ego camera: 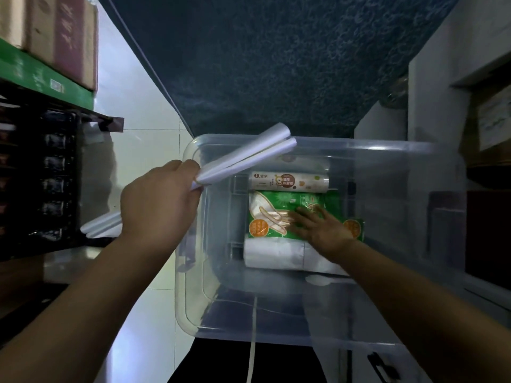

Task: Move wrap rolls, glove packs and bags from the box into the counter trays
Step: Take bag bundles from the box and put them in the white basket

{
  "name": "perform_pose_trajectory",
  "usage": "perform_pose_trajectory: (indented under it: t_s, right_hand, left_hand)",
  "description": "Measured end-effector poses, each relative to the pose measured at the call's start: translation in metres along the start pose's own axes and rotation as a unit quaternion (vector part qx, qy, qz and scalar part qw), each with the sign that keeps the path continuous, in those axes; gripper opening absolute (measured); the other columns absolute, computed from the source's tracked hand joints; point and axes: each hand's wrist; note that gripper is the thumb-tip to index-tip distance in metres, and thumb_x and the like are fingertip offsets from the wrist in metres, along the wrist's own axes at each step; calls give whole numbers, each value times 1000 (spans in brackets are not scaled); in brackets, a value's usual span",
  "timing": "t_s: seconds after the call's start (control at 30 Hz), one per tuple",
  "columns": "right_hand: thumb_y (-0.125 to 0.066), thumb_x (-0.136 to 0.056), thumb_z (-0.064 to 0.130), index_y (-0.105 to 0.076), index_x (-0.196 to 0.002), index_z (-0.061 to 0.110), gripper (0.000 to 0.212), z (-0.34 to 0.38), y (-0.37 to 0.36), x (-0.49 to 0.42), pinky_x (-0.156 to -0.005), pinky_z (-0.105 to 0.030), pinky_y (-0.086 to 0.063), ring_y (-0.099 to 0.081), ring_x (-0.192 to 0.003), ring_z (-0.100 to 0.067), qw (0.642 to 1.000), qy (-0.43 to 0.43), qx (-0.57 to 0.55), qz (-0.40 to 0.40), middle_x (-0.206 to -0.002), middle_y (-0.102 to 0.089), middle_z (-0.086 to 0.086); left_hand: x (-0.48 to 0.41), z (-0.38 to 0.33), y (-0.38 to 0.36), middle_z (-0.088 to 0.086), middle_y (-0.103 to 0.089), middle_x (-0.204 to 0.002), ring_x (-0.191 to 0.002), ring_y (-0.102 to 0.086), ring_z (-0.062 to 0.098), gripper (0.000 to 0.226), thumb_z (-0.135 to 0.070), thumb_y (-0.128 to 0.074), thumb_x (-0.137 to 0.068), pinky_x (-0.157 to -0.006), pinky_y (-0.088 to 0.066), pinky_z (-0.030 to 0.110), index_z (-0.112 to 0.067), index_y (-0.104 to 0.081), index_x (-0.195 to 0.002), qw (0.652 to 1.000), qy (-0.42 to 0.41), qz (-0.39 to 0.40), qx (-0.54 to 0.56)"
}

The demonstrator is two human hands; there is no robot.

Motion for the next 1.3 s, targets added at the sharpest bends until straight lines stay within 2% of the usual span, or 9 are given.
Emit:
perform_pose_trajectory:
  t_s: [0.07, 0.1, 0.2, 0.3, 0.43, 0.6, 0.73, 1.1, 1.3]
  right_hand:
    - [-61, -82, 5, -40, -138, 20, 63, 0, 6, 7, -109, -49, -32, -33, -138, -31, 997, -19, -19, -78, -152, -32, -9]
    - [-74, -71, 5, -60, -121, 15, 53, 3, 5, 11, -91, -44, -50, -56, -116, -33, 993, -23, -30, -113, -131, -58, -13]
    - [-87, -48, 6, -69, -78, 9, 35, 18, -8, 21, -52, -30, -54, -65, -66, -27, 990, -22, -63, -127, -77, -68, -9]
    - [-86, -47, 8, -71, -88, 4, 44, 28, -20, 25, -61, -35, -58, -68, -75, -33, 986, -65, -107, -106, -87, -71, -15]
    - [-81, -63, 18, -54, -127, 1, 72, 38, -20, 28, -100, -47, -45, -56, -119, -35, 991, -111, -60, -49, -133, -55, -21]
    - [-89, -41, 27, -70, -103, 3, 69, 44, -17, 32, -67, -28, -55, -68, -80, -25, 995, -65, -63, -34, -97, -72, -9]
    - [-54, -87, 15, -31, -141, 2, 60, 44, -21, 15, -103, -40, -36, -39, -128, -32, 991, -95, -89, -34, -141, -41, -17]
    - [-59, -82, 32, -52, -119, 12, 43, 60, -15, 8, -95, -37, -36, -46, -115, -28, 979, -150, -134, 20, -124, -52, -13]
    - [-57, -84, 31, -58, -115, 18, 34, 64, 4, 34, -91, -35, -42, -54, -111, -29, 968, -177, -175, 18, -122, -57, -10]
  left_hand:
    - [0, -1, 0, 10, -63, -69, -58, -57, 34, 6, -19, -61, -84, -50, -19, 22, -12, -62, -84, 1000, -3, 1, 0]
    - [0, -1, 0, 10, -63, -68, -57, -57, 34, 6, -18, -61, -83, -50, -16, 22, -12, -62, -84, 1000, -7, 2, -2]
    - [-1, -1, 0, 11, -63, -67, -56, -57, 34, 5, -17, -63, -82, -50, -17, 22, -12, -62, -83, 1000, -17, 2, -8]
    - [-2, -2, -1, 12, -62, -66, -55, -56, 36, 4, -14, -64, -80, -49, -25, 25, -10, -62, -81, 1000, -26, 7, -11]
    - [-3, -3, -3, 13, -62, -67, -56, -56, 37, 5, -10, -65, -78, -48, -29, 28, -9, -63, -82, 999, -44, 13, -19]
    - [-2, -3, -4, 13, -62, -64, -53, -56, 37, 8, -9, -69, -75, -49, -24, 25, -8, -63, -81, 998, -48, 5, -28]
    - [-2, -5, -6, 13, -62, -64, -54, -56, 37, 7, -8, -69, -75, -48, -25, 26, -8, -63, -80, 998, -48, 3, -38]
    - [1, -3, -6, 12, -61, -65, -54, -54, 35, 6, -10, -67, -78, -47, -29, 27, -9, -63, -81, 998, -58, 6, -28]
    - [4, -4, 1, 10, -63, -70, -59, -56, 33, 4, -12, -64, -81, -47, -12, 22, -12, -61, -79, 998, -62, 15, -11]
Point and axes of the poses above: each hand's wrist, its own x-axis away from the middle knuckle, its own y-axis out of the back of the hand, z = x × y
